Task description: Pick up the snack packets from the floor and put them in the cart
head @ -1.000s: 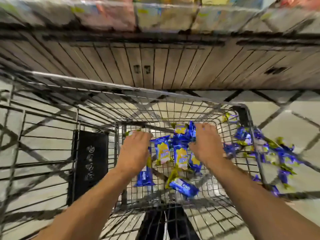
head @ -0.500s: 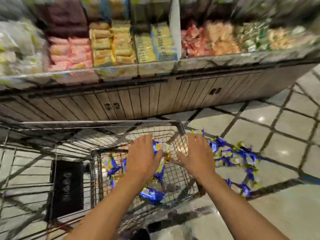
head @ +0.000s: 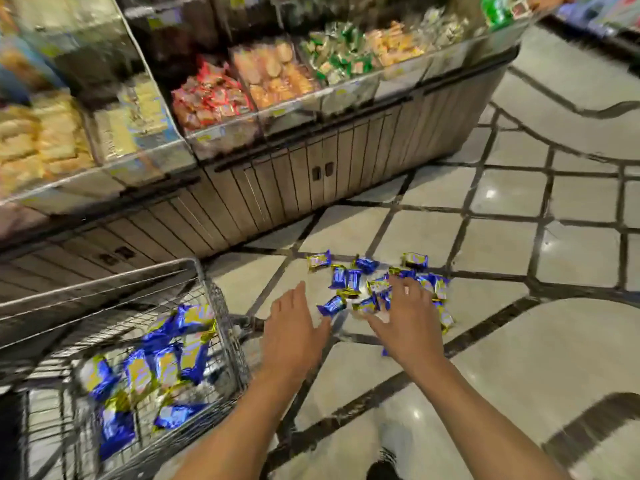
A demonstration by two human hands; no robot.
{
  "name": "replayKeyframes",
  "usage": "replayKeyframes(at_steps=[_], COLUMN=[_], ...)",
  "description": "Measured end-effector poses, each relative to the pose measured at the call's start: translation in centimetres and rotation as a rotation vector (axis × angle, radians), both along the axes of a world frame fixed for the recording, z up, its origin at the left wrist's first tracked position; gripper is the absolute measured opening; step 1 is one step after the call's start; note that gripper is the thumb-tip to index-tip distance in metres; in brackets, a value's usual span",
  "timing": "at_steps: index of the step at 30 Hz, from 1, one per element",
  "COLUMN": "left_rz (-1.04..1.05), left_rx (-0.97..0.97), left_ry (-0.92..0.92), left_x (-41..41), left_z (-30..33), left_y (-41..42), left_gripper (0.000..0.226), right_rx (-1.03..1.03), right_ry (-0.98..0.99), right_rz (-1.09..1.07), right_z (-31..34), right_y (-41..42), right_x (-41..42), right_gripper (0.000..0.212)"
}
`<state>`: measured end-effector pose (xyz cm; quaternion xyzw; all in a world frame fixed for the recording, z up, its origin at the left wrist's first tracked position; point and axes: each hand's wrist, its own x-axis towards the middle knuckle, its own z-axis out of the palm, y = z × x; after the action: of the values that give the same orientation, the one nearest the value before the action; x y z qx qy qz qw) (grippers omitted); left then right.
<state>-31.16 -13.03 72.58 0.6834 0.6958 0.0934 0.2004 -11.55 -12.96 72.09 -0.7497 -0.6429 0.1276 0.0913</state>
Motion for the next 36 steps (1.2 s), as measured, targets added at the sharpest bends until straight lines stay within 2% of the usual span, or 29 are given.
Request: replayKeyframes(at_steps=[6,9,13,19,23,29,33,36], left_rz=[-0.116,-0.141,-0.175,-0.167,-0.127,-0.163,-0.192,-0.212], left_rx=[-0.052,-0.097,-0.146,-0.231,-0.265,-0.246,-0.214,-0.201], left_ry=[0.188,0.224,0.221,0.251,0.283,0.349,0.379,0.397], left_x=[6.9,8.7,10.5,12.0,11.7,11.0,10.4,10.4], left_z=[-2.1,-4.9,-11.9,-29.6,-44.6,-65.1,-74.1,-77.9], left_y=[2.9,5.8,9.6,15.1,17.4,21.1,23.0,23.2], left_gripper=[0.08,0.08,0.079,0.079,0.082,0.085,0.092,0.093], right_rx=[-0.169,-0.234,-0.272,-0.33,-0.358,-0.308,-0.27,-0.24], right_ry=[-0.234,-0.236,-0.223,-0.24,-0.235,-0.34,-0.433,-0.45], right_rz=[0.007,0.001,0.006,0.177,0.366,0.621,0.788,0.859], right_z=[-2.8,-5.7,-12.1,-29.2,-43.1,-64.2,-74.1,-78.1], right_y=[1.1,2.9,5.9,12.0,15.9,21.4,23.0,23.4], right_x=[11.5,13.7,14.8,15.1,14.8,13.6,13.3,13.5], right_gripper=[0.079,0.079,0.076,0.079,0.076,0.087,0.089,0.095])
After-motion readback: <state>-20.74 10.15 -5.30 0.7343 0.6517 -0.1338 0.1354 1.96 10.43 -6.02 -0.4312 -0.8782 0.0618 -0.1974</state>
